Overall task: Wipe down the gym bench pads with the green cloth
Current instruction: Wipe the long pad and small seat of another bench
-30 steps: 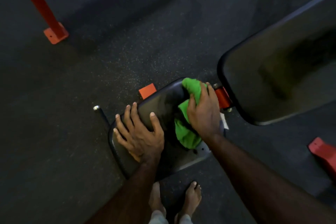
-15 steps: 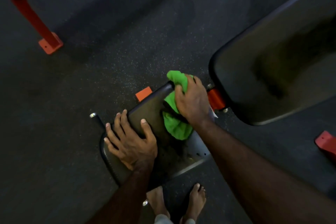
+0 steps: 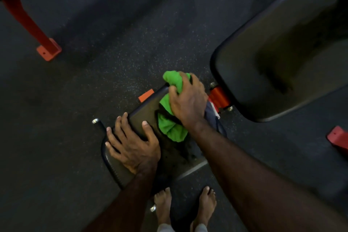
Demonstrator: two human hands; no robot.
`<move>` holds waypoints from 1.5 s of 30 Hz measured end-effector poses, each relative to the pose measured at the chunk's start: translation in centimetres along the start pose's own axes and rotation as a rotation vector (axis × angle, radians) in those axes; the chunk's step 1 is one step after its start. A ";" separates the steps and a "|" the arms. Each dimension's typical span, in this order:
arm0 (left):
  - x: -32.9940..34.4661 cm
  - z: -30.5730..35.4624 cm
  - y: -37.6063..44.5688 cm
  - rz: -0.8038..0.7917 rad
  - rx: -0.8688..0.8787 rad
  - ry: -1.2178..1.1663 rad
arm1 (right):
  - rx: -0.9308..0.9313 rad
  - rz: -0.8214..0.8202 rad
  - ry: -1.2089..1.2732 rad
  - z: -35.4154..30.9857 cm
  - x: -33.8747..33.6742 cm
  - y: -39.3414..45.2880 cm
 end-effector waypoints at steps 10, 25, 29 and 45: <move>0.0 0.2 -0.1 -0.018 0.008 0.011 | 0.079 0.050 0.051 6.0 -1.8 -7.9; -0.1 0.3 0.0 -0.012 0.001 -0.009 | 0.161 0.058 -0.027 3.9 -1.1 -8.7; -0.2 0.3 0.0 -0.017 -0.001 -0.021 | -0.377 -0.177 -0.169 -0.6 1.6 -12.0; -0.1 0.1 -0.1 -0.005 0.001 -0.013 | -0.237 -0.087 -0.170 4.8 -0.2 -16.4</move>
Point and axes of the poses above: each hand's wrist, its own y-axis towards the middle knuckle, its own x-axis out of the palm, z = x × y, the point moved 9 cm from there along y, towards the middle knuckle, and after that the axes turned 14 degrees about -x, right-handed, at the moved point
